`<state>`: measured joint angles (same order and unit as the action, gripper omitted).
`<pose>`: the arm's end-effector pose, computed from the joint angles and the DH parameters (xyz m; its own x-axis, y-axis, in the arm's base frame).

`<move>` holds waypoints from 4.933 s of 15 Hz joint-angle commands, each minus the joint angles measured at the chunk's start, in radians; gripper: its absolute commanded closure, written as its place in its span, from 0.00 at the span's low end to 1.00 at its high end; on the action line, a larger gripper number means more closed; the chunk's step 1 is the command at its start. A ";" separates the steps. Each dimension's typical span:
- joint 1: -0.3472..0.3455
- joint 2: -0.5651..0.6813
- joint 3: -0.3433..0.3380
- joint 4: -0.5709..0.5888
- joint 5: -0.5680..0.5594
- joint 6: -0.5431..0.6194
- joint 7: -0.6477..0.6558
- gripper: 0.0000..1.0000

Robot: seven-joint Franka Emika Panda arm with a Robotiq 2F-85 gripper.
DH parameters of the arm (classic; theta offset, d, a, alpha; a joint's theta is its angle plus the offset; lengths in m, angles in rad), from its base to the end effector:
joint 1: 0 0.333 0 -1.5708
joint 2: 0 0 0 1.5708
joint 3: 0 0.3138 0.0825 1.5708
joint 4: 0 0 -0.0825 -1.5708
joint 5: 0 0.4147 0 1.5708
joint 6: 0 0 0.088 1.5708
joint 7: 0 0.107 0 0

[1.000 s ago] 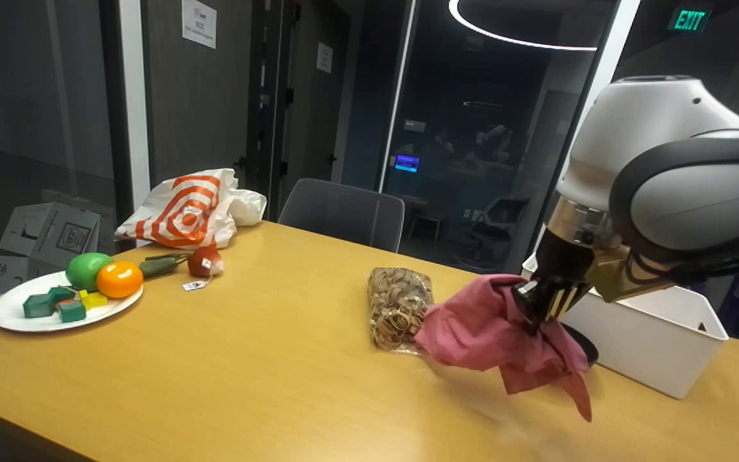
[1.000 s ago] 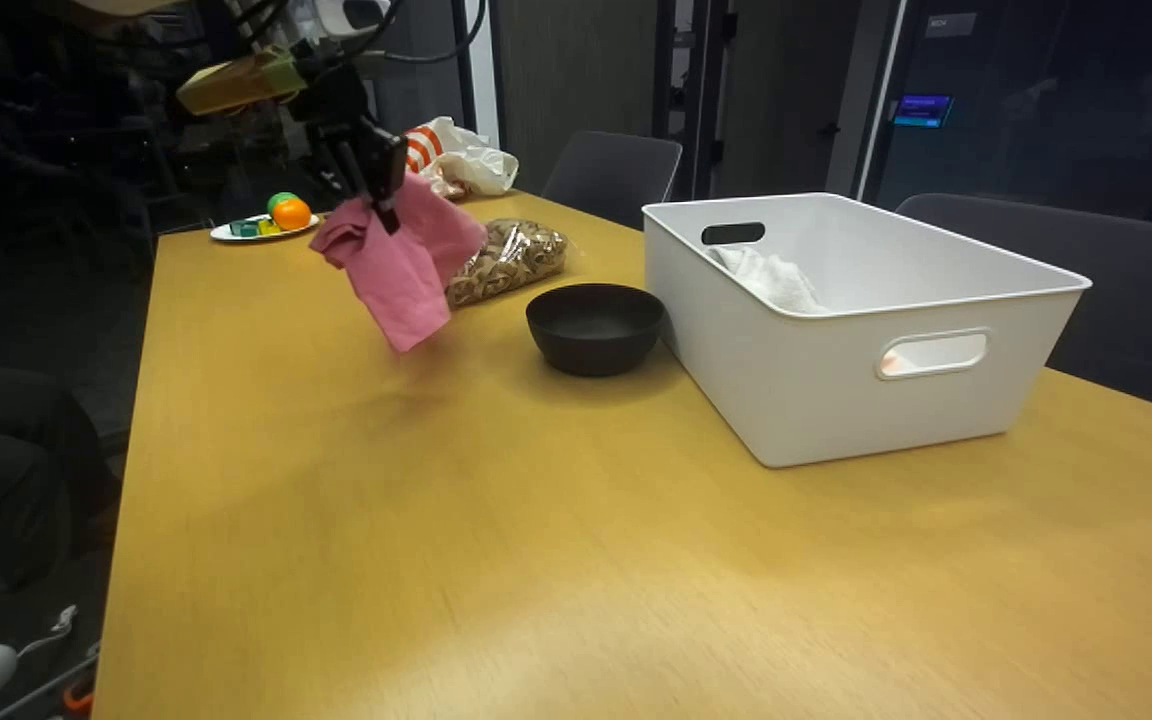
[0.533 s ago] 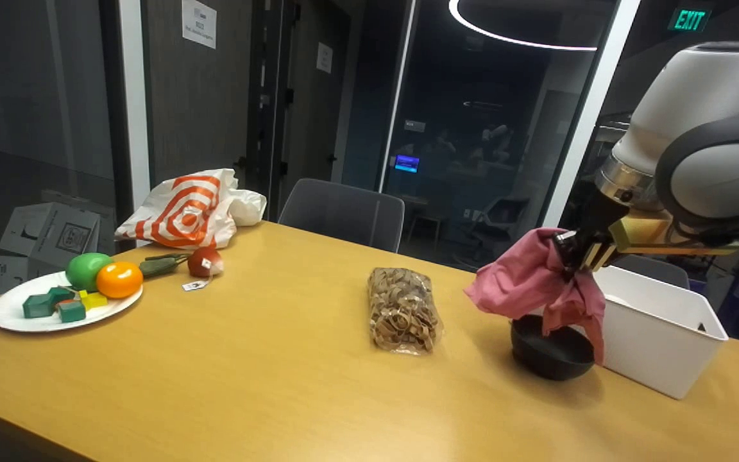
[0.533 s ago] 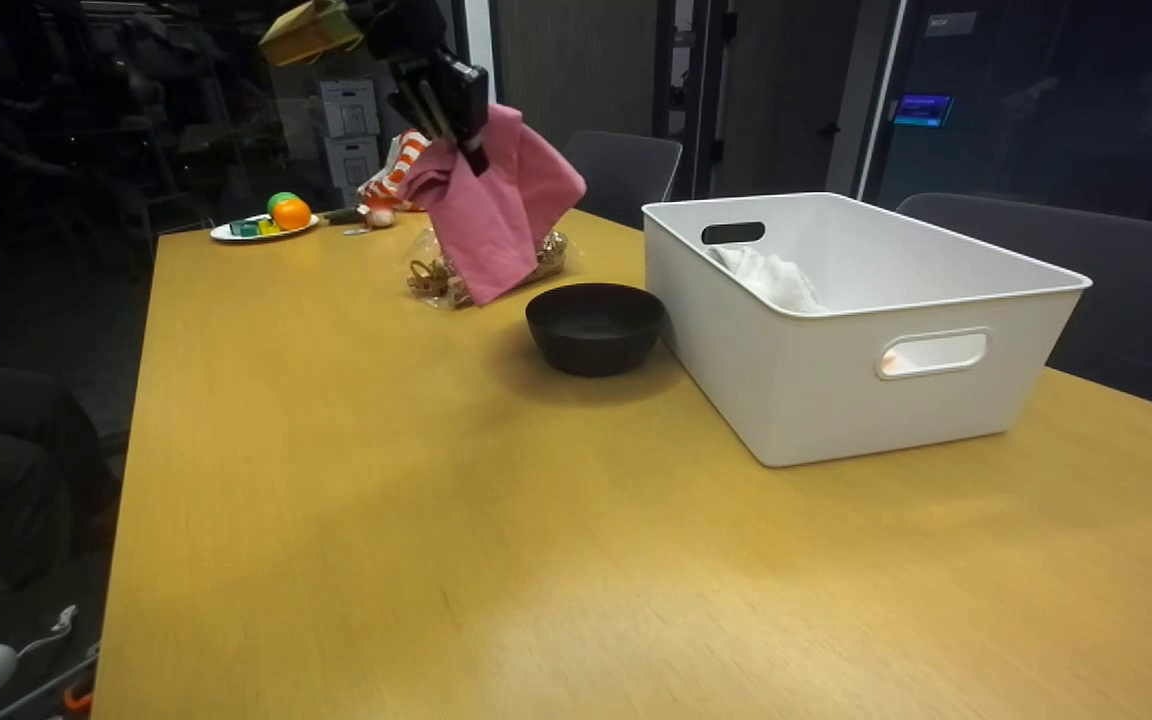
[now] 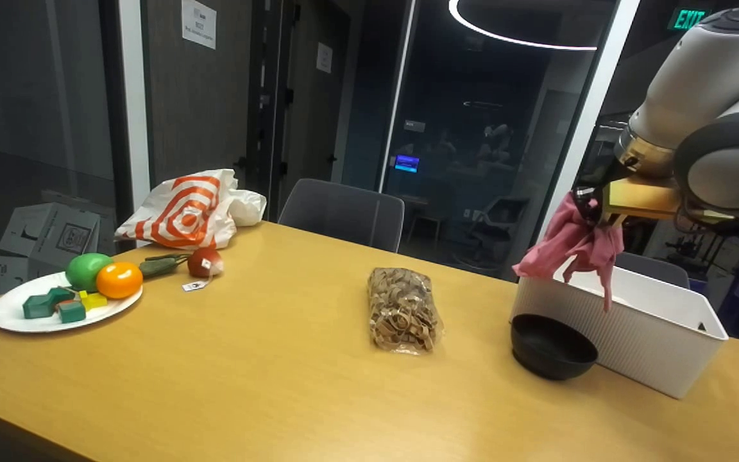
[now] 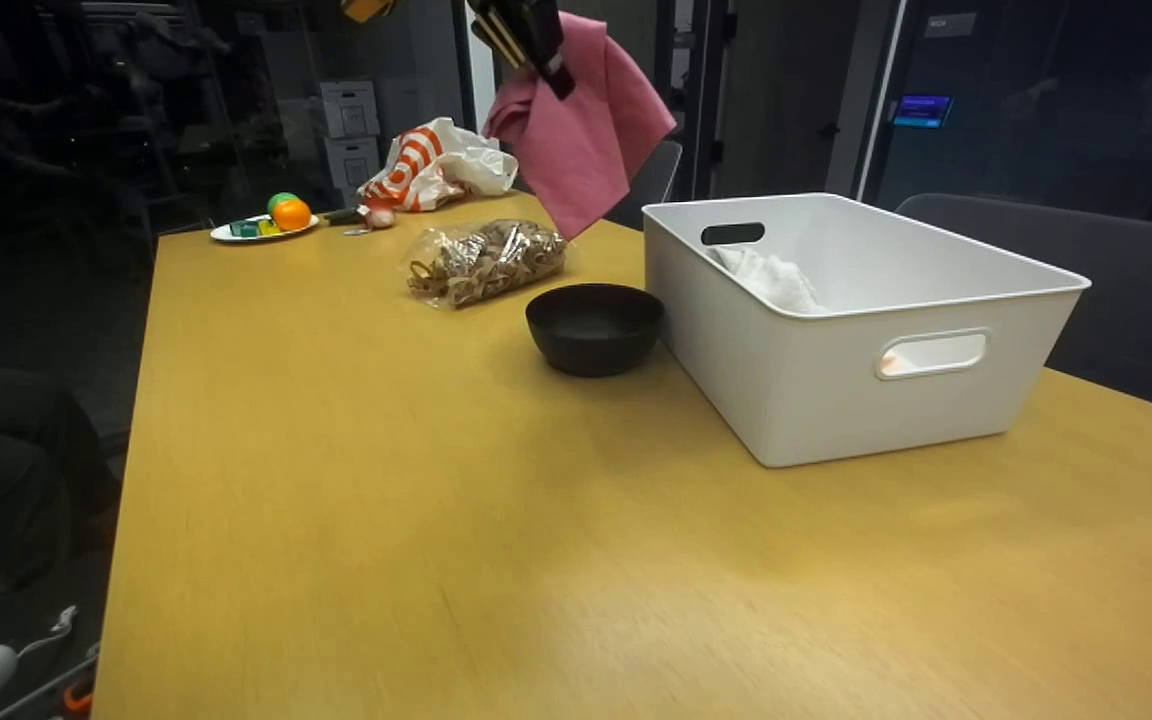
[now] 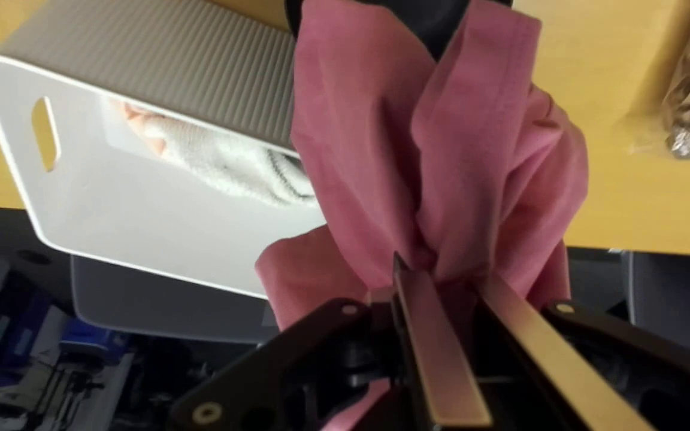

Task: Put all the pieces of cloth into the white basket

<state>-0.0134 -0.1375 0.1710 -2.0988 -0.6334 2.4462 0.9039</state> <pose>0.5741 0.0941 0.5189 0.7345 -0.2260 0.6399 -0.3723 -0.9226 0.1015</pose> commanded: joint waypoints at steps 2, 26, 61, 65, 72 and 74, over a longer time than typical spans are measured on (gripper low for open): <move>-0.019 0.117 -0.009 0.150 -0.279 -0.021 0.330 0.92; 0.124 0.363 -0.065 0.440 -0.514 -0.556 0.836 0.49; 0.028 0.265 -0.297 0.108 -0.104 0.143 0.348 0.93; 0.027 0.299 -0.311 0.190 -0.322 0.145 0.494 0.91; 0.022 0.395 -0.297 0.299 -0.450 0.096 0.632 0.52; 0.024 0.389 -0.296 0.290 -0.454 0.099 0.632 0.37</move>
<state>0.0017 0.2471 -0.1268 -1.8348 -1.0591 2.5645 1.5064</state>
